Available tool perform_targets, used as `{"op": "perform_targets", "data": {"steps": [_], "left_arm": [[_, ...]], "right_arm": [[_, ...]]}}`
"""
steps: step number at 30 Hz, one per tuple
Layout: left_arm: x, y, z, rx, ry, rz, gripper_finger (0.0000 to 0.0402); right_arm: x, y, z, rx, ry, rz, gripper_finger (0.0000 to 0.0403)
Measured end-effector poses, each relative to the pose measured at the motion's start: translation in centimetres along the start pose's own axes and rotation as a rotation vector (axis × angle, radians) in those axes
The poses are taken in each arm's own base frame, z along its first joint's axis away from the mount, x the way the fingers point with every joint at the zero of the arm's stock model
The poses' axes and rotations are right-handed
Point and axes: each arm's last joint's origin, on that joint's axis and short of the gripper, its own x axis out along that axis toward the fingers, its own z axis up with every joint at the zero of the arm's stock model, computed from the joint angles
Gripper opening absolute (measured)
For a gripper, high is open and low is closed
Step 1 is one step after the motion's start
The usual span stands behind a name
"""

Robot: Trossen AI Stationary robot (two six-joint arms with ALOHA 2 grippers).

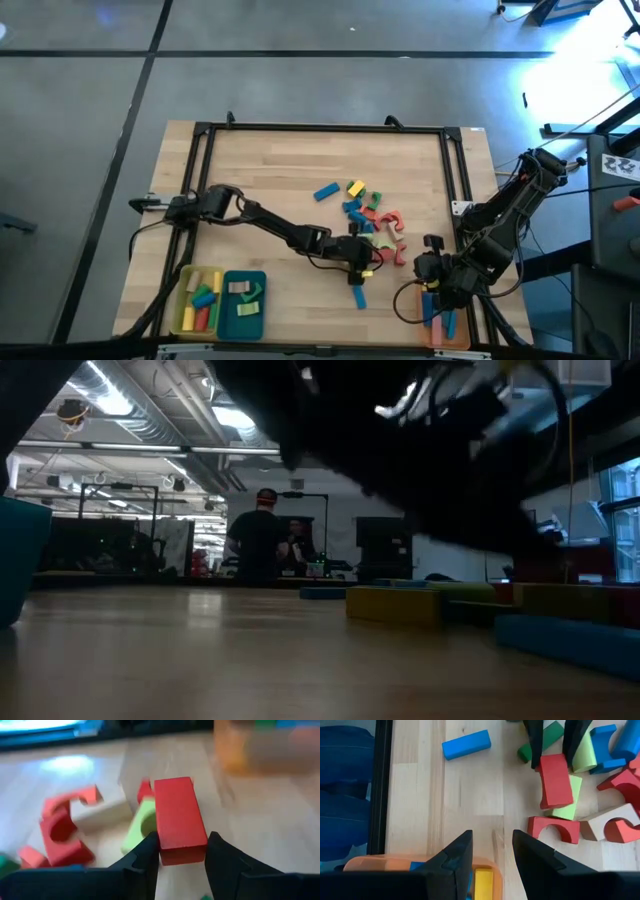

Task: Sort blocks by size
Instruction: Put the red arch block into the blue bin

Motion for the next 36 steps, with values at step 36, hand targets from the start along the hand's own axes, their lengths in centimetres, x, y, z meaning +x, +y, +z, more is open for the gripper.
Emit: {"op": "perform_targets", "data": {"steps": [36], "left_arm": [[-26.4,-5.0,5.1,-0.395,0.884,-0.020,0.0125]], "right_arm": [[-0.1,0.2,0.8,0.027,-0.174,-0.056,0.0143]]}}
